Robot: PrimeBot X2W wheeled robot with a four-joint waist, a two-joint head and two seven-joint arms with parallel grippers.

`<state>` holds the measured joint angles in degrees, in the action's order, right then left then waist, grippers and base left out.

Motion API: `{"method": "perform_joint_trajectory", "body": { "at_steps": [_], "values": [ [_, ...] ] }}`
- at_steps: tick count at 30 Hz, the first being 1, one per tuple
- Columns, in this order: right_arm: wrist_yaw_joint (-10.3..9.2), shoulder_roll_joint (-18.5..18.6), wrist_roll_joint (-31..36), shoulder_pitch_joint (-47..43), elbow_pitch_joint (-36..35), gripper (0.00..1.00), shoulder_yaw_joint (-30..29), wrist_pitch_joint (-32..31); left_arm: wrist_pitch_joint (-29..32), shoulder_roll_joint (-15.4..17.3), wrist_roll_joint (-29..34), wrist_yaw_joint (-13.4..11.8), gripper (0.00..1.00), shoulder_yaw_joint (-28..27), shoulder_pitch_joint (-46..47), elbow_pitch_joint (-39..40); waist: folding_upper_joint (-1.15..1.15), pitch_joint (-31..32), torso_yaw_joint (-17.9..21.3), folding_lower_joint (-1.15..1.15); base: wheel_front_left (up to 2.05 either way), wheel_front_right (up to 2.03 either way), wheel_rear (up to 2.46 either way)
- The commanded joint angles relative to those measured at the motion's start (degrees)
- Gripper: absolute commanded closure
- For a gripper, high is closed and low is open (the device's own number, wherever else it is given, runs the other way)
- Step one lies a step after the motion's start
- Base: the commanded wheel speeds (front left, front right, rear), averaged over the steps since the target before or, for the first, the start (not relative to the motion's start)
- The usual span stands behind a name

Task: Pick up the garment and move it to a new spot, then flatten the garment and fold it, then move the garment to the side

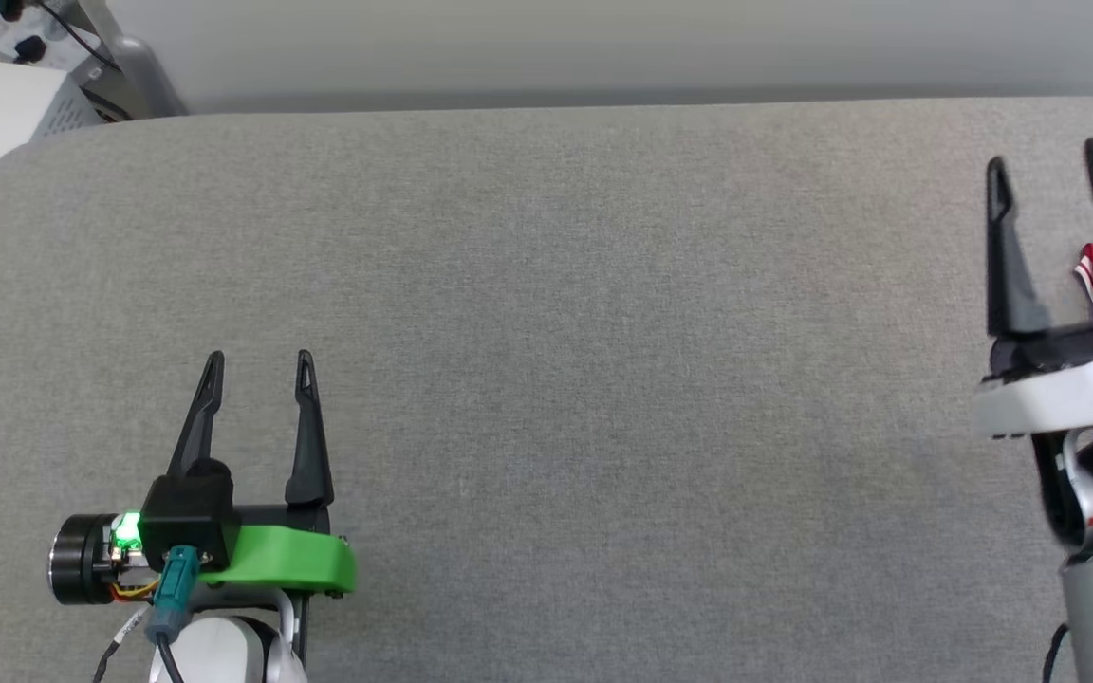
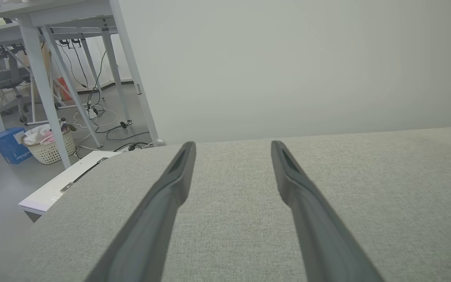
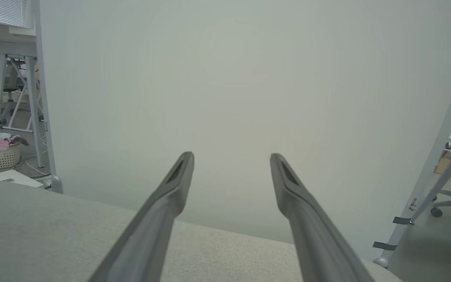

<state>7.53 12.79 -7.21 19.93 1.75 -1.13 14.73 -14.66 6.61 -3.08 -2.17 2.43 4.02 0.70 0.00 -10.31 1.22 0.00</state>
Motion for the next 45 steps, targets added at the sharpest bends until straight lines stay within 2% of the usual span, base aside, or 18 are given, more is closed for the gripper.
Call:
{"method": "perform_joint_trajectory", "body": {
  "at_steps": [1, 7, 13, 23, 34, 35, 45],
  "values": [
    [-0.04, -1.1, 0.3, -2.0, -0.4, 0.0, 0.6, 0.3, -0.3, -0.4, -0.4, 0.5, 0.0, -0.2, -0.8, -0.2, 0.0, 2.0, -1.8, 0.0, 0.0, 0.0, 0.0],
    [-0.04, -5.7, -0.3, -8.9, 0.0, 0.0, 1.2, 0.3, -0.3, -1.0, -0.5, 1.4, 0.0, -0.4, -1.8, -1.4, 0.0, 3.6, -2.3, 0.0, 0.0, 0.0, 0.0],
    [-0.04, -8.0, -0.2, -15.3, -0.7, 0.0, 0.7, 0.3, -0.3, -1.5, -0.5, 2.3, 0.0, -0.2, -3.2, -2.5, 0.0, 5.0, -2.5, 0.0, 0.0, 0.0, 0.0],
    [-0.04, -9.5, 0.1, -22.7, -3.6, 0.0, -0.3, 0.3, -0.3, -2.1, -0.9, 3.5, 0.0, -0.4, -5.1, -4.0, 0.0, 7.7, -2.5, 0.0, 0.0, 0.0, 0.0],
    [-0.04, -9.9, -0.3, -25.1, -3.3, 0.0, -0.7, 0.3, -0.3, -2.4, -1.0, 4.2, 0.0, -0.9, -6.2, -5.1, 0.0, 9.1, -2.4, 0.0, 0.0, 0.0, 0.0],
    [0.0, -9.8, -0.1, -24.5, -3.4, 1.0, -0.6, 0.0, 0.0, -2.2, -0.5, 4.0, 1.0, -0.8, -5.2, -5.1, 0.0, 9.1, -2.4, 0.0, 0.0, 0.0, 0.0],
    [0.0, -9.8, 0.2, -24.3, -3.3, 1.0, -0.6, -0.8, 0.8, -2.2, -0.3, 3.9, 1.0, -0.9, -5.1, -4.9, 0.0, 9.2, -2.3, 0.0, 0.0, 0.0, 0.0]
  ]
}}
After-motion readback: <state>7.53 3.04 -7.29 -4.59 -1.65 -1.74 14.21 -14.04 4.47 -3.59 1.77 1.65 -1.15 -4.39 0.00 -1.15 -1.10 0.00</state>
